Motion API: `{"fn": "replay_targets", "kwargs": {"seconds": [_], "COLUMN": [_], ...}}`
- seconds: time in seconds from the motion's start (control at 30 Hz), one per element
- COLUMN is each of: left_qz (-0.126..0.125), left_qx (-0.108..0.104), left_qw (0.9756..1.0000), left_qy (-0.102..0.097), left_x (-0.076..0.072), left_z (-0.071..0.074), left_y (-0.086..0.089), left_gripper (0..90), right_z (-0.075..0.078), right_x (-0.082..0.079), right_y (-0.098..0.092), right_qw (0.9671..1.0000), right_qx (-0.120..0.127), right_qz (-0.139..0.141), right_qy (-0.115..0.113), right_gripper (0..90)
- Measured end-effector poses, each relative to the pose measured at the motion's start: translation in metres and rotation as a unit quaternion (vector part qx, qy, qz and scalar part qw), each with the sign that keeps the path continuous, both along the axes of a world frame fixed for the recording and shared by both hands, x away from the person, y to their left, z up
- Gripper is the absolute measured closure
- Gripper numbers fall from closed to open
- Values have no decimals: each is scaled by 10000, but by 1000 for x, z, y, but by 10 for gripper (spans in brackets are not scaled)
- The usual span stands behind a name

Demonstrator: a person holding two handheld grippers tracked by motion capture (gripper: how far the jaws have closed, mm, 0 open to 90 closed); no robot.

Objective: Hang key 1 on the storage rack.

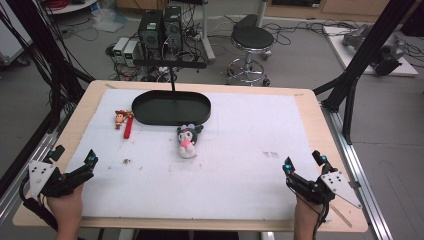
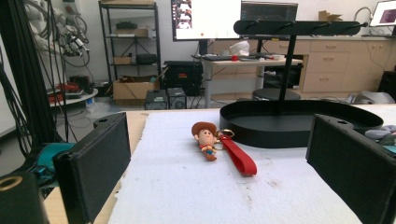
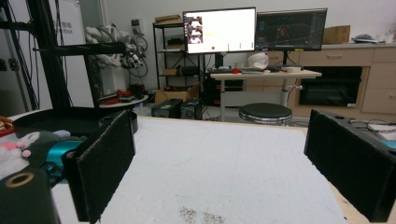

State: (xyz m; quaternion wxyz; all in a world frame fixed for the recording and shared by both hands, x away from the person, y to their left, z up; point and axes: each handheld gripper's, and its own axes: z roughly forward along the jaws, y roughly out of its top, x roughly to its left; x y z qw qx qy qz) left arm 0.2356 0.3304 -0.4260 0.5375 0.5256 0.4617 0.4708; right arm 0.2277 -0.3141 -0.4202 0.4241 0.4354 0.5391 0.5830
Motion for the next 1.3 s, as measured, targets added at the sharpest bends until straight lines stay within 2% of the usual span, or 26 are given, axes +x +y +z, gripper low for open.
{"fn": "replay_targets", "kwargs": {"seconds": [0.27, 0.4, 0.57, 0.77, 0.87, 1.0, 1.17, 1.3], "left_qz": [-80, -63, -31, 17, -6, 8, 38, 80], "left_qx": [13, 26, 45, 62, 76, 170, 182, 272], "left_qw": [9999, 9999, 9999, 9994, 9986, 9982, 9976, 9958], "left_qy": [101, 131, 161, 354, 530, 568, 661, 874], "left_x": [4, 6, 10, 19, 24, 28, 35, 46], "left_z": [5, 8, 8, 12, 16, 19, 24, 32], "left_y": [-4, -5, -7, -9, -11, -14, -14, -16], "left_gripper": [68, 68, 69, 68, 59, 58, 58, 58], "right_z": [1, 3, 3, 4, 3, 4, 3, 3], "right_x": [-1, -1, -1, -1, 0, 0, 0, 0], "right_y": [-1, -1, 1, 2, 3, 3, 3, 3], "right_qw": [10000, 10000, 10000, 10000, 10000, 9999, 9999, 9999], "right_qx": [-39, -23, -68, -79, -90, -105, -106, -124], "right_qz": [-14, -21, -14, -5, 7, 7, 13, 8], "right_qy": [1, -53, -16, -44, -6, -26, -13, -17], "right_gripper": [80, 79, 80, 80, 79, 80, 80, 80]}}
